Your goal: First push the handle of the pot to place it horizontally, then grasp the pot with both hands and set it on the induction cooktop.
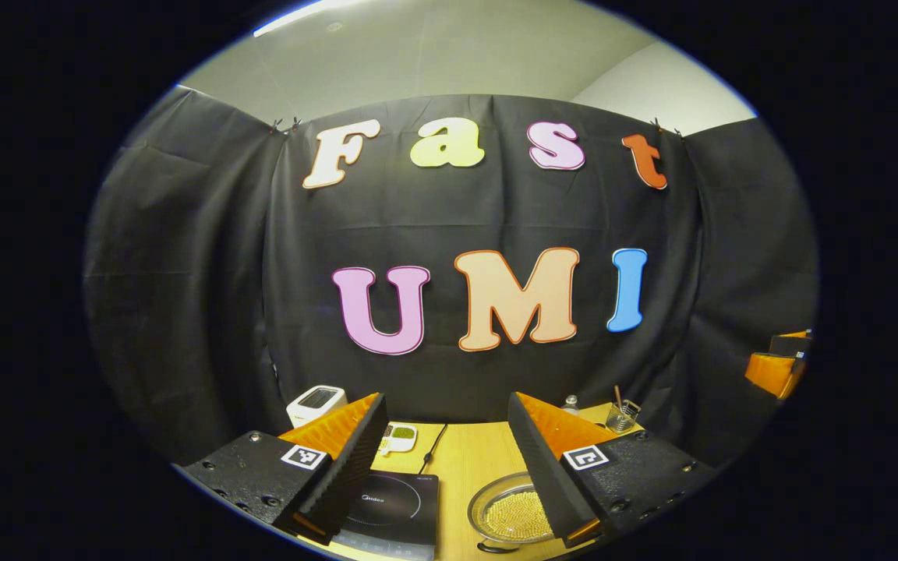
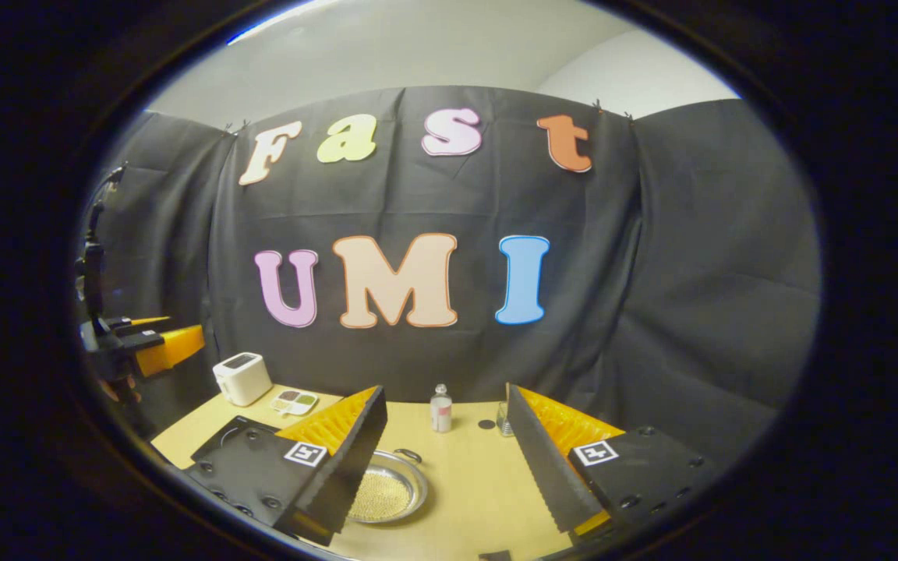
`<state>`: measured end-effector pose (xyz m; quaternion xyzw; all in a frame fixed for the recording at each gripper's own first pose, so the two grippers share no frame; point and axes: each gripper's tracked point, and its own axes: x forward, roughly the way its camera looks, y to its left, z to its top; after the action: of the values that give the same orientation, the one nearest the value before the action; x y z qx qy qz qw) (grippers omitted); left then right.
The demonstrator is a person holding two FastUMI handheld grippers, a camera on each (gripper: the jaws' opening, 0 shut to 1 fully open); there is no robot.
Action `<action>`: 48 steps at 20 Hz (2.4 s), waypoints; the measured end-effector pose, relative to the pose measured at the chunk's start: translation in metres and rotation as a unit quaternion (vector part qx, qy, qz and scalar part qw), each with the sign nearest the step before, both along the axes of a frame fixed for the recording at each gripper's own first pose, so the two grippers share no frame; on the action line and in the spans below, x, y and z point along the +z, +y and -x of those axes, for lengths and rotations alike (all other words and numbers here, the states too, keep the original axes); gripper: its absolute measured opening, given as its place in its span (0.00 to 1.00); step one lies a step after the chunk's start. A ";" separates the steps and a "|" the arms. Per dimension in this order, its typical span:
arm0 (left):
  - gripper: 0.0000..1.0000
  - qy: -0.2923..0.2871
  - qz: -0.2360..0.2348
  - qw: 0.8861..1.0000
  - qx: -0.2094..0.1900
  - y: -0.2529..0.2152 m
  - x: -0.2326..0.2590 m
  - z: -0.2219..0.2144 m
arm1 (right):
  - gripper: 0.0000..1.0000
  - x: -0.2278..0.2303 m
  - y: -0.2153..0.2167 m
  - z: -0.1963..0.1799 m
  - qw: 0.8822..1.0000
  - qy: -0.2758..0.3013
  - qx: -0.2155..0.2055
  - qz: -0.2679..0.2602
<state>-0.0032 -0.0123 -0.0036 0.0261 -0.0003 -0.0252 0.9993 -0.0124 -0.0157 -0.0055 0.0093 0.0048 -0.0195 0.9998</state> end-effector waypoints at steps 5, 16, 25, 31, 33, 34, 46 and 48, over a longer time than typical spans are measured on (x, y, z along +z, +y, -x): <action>0.90 0.022 0.005 1.000 0.007 -0.002 -0.017 -0.002 | 0.96 -0.005 -0.010 0.006 1.000 0.007 -0.002 -0.010; 0.91 0.025 0.010 1.000 0.016 -0.020 -0.033 0.013 | 0.21 -0.023 -0.025 0.009 0.999 0.009 0.026 -0.043; 0.95 0.036 0.005 0.999 0.024 -0.024 -0.051 0.034 | 0.10 -0.072 -0.002 0.015 0.994 0.069 0.083 -0.026; 0.95 0.040 -0.002 0.998 0.055 -0.002 -0.055 0.053 | 0.10 -0.122 0.030 0.011 0.981 0.138 0.130 -0.031; 0.95 0.041 -0.007 0.997 0.064 0.008 -0.057 0.055 | 0.11 -0.143 0.041 0.008 0.975 0.170 0.139 -0.028; 0.95 0.043 -0.008 0.997 0.066 0.013 -0.058 0.055 | 0.11 -0.151 0.048 0.007 0.972 0.184 0.143 -0.027; 0.93 0.075 -0.021 0.995 0.070 0.081 -0.084 0.039 | 0.00 -0.297 0.144 0.028 0.894 0.404 0.164 -0.107; 0.93 0.080 -0.023 0.994 0.066 0.093 -0.089 0.032 | 0.10 -0.320 0.154 0.032 0.880 0.435 0.154 -0.110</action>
<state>-0.0353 0.0805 -0.0929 0.0474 0.0816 0.0386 0.9948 -0.0449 0.1384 -0.3253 0.1087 0.4425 0.1329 0.8802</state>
